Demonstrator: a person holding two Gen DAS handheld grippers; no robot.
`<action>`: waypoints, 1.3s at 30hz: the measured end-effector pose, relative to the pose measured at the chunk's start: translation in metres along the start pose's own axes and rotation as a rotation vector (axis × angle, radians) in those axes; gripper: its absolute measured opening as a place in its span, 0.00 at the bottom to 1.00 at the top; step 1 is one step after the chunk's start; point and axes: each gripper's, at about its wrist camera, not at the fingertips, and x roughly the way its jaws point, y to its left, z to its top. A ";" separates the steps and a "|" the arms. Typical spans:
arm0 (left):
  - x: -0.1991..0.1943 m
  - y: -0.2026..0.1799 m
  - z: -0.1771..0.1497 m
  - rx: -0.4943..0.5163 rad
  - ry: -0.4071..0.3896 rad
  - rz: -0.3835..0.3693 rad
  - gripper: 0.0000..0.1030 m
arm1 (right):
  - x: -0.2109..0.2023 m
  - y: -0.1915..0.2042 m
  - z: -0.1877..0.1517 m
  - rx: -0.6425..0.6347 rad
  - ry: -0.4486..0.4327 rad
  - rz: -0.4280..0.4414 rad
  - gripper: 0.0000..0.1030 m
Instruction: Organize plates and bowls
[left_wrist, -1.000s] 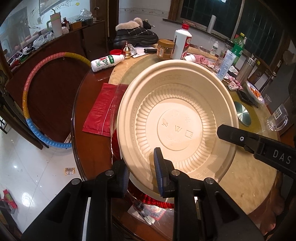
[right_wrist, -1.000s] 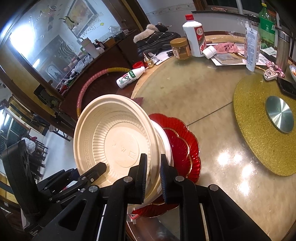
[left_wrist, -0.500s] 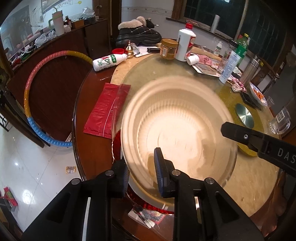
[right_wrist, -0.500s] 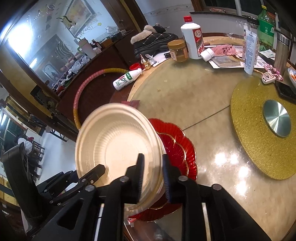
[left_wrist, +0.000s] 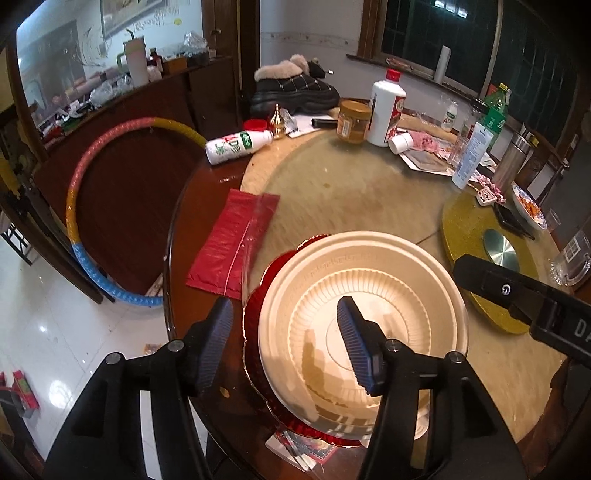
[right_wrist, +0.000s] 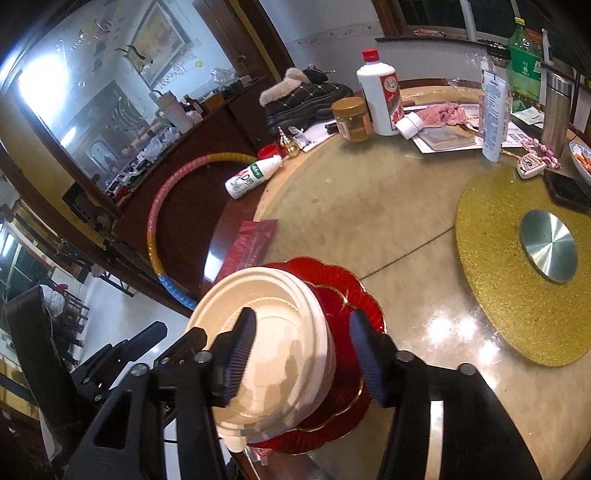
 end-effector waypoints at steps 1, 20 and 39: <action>-0.003 0.000 -0.001 -0.004 -0.011 -0.003 0.56 | -0.001 0.001 0.000 -0.002 -0.006 0.009 0.62; -0.056 -0.029 -0.096 0.040 -0.112 -0.094 1.00 | -0.055 -0.044 -0.076 -0.115 -0.193 -0.066 0.85; -0.040 -0.037 -0.096 0.038 -0.132 -0.054 1.00 | -0.057 -0.027 -0.098 -0.279 -0.237 -0.088 0.85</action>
